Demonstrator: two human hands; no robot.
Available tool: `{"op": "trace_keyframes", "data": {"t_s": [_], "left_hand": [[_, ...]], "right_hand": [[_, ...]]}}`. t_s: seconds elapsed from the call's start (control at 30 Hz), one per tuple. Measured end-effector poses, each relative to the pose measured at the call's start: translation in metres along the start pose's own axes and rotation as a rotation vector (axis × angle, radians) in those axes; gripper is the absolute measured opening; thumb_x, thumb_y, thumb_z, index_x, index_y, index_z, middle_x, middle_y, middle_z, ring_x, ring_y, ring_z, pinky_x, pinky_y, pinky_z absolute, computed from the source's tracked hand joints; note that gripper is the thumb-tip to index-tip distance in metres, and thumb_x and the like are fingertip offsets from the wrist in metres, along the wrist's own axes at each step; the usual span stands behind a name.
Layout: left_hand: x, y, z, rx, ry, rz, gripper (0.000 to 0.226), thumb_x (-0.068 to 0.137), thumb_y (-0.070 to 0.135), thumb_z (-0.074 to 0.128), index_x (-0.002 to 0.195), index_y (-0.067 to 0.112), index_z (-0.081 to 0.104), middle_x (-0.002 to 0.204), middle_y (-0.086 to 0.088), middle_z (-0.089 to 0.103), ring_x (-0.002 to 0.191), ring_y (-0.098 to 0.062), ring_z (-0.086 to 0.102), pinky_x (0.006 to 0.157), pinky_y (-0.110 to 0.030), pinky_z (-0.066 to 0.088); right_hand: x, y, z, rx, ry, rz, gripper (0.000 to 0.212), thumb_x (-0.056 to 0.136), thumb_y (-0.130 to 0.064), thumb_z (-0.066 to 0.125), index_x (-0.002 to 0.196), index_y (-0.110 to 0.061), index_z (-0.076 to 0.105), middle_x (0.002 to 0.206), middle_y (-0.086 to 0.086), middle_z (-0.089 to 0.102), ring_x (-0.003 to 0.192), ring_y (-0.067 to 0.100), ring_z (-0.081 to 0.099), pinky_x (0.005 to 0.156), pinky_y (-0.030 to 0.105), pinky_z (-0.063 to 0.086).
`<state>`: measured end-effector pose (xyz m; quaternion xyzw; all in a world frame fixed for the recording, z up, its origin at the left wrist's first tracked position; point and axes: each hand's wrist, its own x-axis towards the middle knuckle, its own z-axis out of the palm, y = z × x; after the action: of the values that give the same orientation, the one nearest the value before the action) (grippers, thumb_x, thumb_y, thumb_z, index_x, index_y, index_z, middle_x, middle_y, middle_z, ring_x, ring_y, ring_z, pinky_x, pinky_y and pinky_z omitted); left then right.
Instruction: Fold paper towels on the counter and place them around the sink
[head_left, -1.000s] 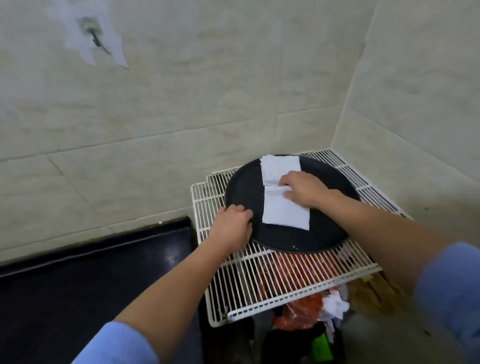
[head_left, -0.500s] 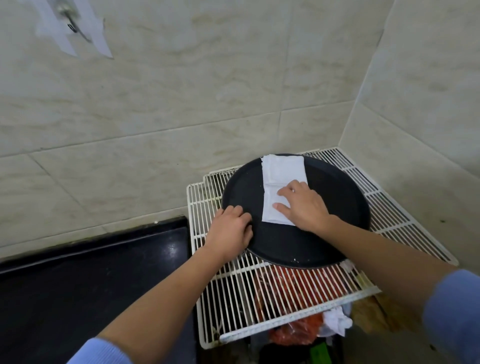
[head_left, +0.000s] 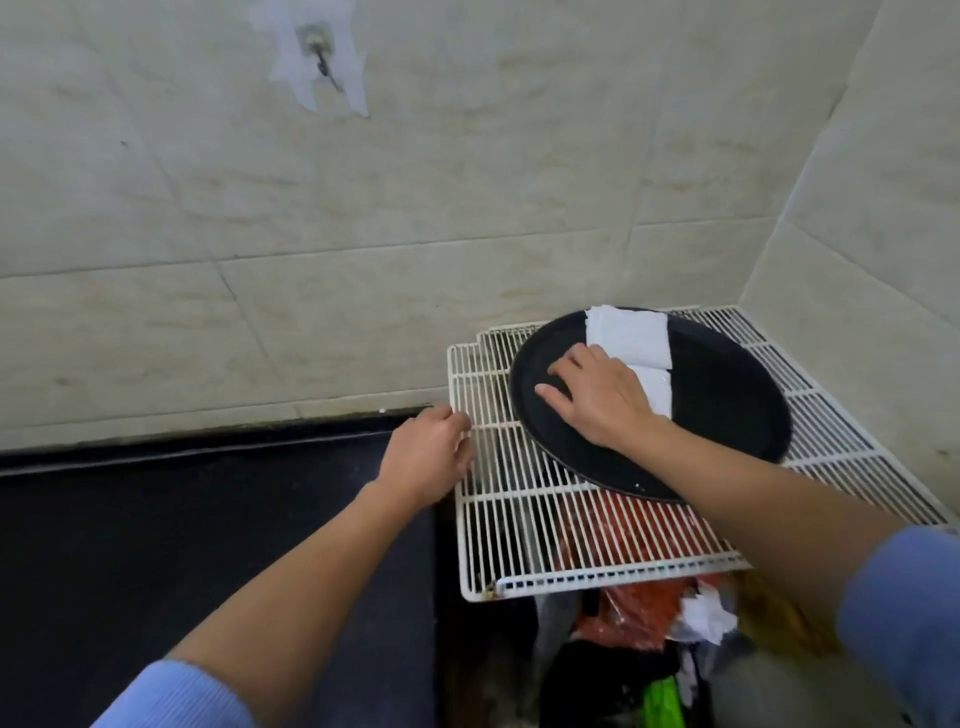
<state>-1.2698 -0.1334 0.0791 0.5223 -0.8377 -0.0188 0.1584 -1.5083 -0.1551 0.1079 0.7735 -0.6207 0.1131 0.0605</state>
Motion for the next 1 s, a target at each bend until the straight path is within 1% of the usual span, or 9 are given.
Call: {"op": "trace_keyframes", "data": {"t_s": [0.07,0.13,0.23,0.3,0.47,0.57,0.67,0.8,1.0], "left_hand": [[-0.031,-0.029,-0.013,0.028,-0.007,-0.098,0.020,0.090,0.029,0.050,0.098,0.015,0.061,0.095,-0.002,0.058,0.088,-0.025,0.058,0.064,-0.034,0.041],[-0.072,-0.060,-0.029,0.046,-0.021,-0.194,0.020,0.091,0.030,0.048,0.100,0.017,0.061,0.097,-0.001,0.059,0.090,-0.025,0.059,0.066,-0.033,0.041],[-0.147,-0.114,-0.057,0.111,-0.060,-0.317,0.021,0.091,0.032,0.047,0.099,0.017,0.058,0.099,-0.002,0.059,0.093,-0.027,0.060,0.069,-0.035,0.044],[-0.203,-0.153,-0.077,0.146,-0.069,-0.400,0.019,0.091,0.032,0.047,0.098,0.018,0.058,0.099,-0.001,0.059,0.093,-0.028,0.060,0.069,-0.035,0.043],[-0.362,-0.246,-0.137,0.228,-0.084,-0.597,0.016,0.089,0.030,0.046,0.095,0.021,0.058,0.099,0.000,0.061,0.093,-0.028,0.060,0.068,-0.034,0.040],[-0.458,-0.291,-0.173,0.271,-0.084,-0.747,0.016,0.088,0.029,0.045,0.093,0.020,0.058,0.097,-0.001,0.061,0.092,-0.028,0.061,0.070,-0.036,0.046],[-0.546,-0.324,-0.202,0.308,-0.071,-0.899,0.019,0.089,0.030,0.045,0.097,0.020,0.059,0.102,-0.002,0.063,0.095,-0.028,0.061,0.073,-0.036,0.046],[-0.647,-0.350,-0.229,0.326,-0.029,-1.091,0.023,0.088,0.029,0.047,0.102,0.017,0.060,0.107,-0.005,0.065,0.098,-0.030,0.061,0.076,-0.036,0.049],[-0.765,-0.384,-0.250,0.300,-0.012,-1.362,0.024,0.088,0.029,0.047,0.103,0.017,0.060,0.106,-0.006,0.065,0.097,-0.030,0.060,0.074,-0.035,0.047]], "right_hand": [[0.005,-0.042,-0.004,0.037,0.007,-0.095,0.044,0.096,-0.050,0.040,0.116,-0.017,0.061,0.111,0.002,0.057,0.103,0.021,0.052,0.080,0.037,0.046],[0.008,-0.092,-0.004,0.059,-0.022,-0.186,0.042,0.096,-0.048,0.040,0.116,-0.018,0.061,0.112,0.001,0.059,0.106,0.021,0.054,0.079,0.038,0.048],[0.007,-0.183,0.004,0.084,-0.053,-0.315,0.038,0.095,-0.047,0.043,0.113,-0.018,0.061,0.111,0.004,0.062,0.106,0.026,0.057,0.079,0.039,0.048],[0.001,-0.251,0.011,0.112,-0.065,-0.398,0.038,0.095,-0.048,0.044,0.114,-0.019,0.060,0.111,0.004,0.062,0.105,0.027,0.058,0.077,0.038,0.048],[-0.026,-0.437,0.031,0.175,-0.107,-0.617,0.036,0.097,-0.048,0.041,0.117,-0.022,0.056,0.114,0.000,0.059,0.108,0.021,0.054,0.074,0.036,0.046],[-0.045,-0.546,0.036,0.210,-0.147,-0.736,0.037,0.097,-0.048,0.039,0.119,-0.023,0.054,0.116,-0.002,0.057,0.109,0.020,0.053,0.077,0.035,0.046],[-0.064,-0.645,0.035,0.240,-0.166,-0.883,0.038,0.097,-0.048,0.039,0.122,-0.023,0.053,0.117,-0.002,0.056,0.110,0.019,0.052,0.080,0.036,0.047],[-0.083,-0.761,0.033,0.254,-0.163,-1.063,0.038,0.097,-0.048,0.039,0.121,-0.023,0.053,0.116,-0.002,0.056,0.109,0.019,0.054,0.077,0.035,0.046],[-0.116,-0.915,0.044,0.250,-0.167,-1.325,0.037,0.097,-0.048,0.040,0.119,-0.022,0.053,0.115,0.000,0.057,0.107,0.021,0.056,0.077,0.036,0.045]]}}
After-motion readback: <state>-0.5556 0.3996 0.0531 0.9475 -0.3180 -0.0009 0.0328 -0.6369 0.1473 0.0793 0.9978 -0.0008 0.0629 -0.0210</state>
